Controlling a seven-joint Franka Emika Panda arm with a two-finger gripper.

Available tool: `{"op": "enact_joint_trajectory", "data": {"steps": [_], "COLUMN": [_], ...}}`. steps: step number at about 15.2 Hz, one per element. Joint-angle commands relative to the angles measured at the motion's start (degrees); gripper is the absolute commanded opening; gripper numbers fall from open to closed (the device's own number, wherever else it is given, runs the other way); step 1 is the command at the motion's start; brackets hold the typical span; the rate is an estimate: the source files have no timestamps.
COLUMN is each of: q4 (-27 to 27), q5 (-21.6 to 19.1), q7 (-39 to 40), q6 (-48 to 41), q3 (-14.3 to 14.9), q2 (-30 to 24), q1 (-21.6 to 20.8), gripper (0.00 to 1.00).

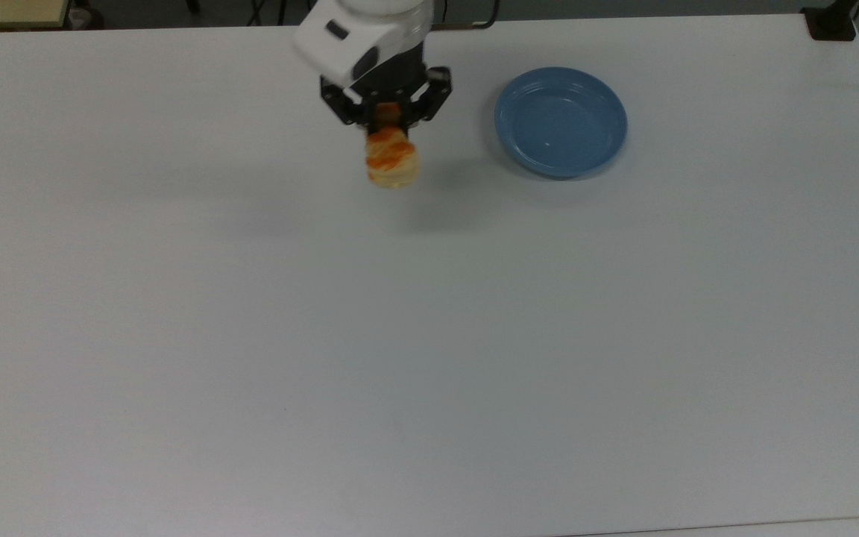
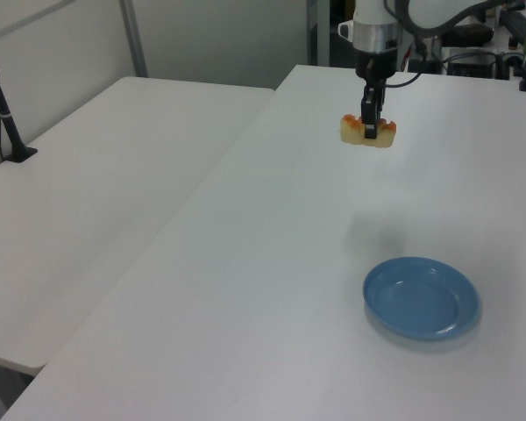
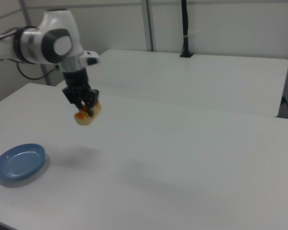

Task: Put the bread on the table
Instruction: 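Lift the bread roll off the plate and carry it away, then lower the bread roll onto the bare table and open the gripper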

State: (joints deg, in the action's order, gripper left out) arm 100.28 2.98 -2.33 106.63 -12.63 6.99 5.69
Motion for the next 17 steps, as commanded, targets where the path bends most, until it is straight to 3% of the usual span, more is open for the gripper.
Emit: {"op": "enact_joint_trajectory", "data": {"steps": [1, 6, 11, 12, 13, 14, 17], "q4": [-1.5, -0.4, -0.2, 0.0, -0.1, -0.1, -0.3], "q5": [0.7, 3.3, 5.4, 5.5, 5.5, 5.5, 5.5], "q7": [0.9, 1.2, 1.1, 1.1, 1.1, 0.6, 0.1], "q6": [3.4, 11.9, 16.2, 16.4, 16.4, 16.3, 15.6], "q3": [5.4, 6.0, 6.0, 6.0, 6.0, 6.0, 6.0], "q2": [5.2, 13.3, 17.6, 17.6, 17.6, 17.5, 16.0], "q1": [-1.2, -0.9, -0.3, -0.2, -0.1, 0.1, 0.7], "gripper": [0.37, 0.37, 0.41, 0.5, 0.7, 1.0, 1.0]}}
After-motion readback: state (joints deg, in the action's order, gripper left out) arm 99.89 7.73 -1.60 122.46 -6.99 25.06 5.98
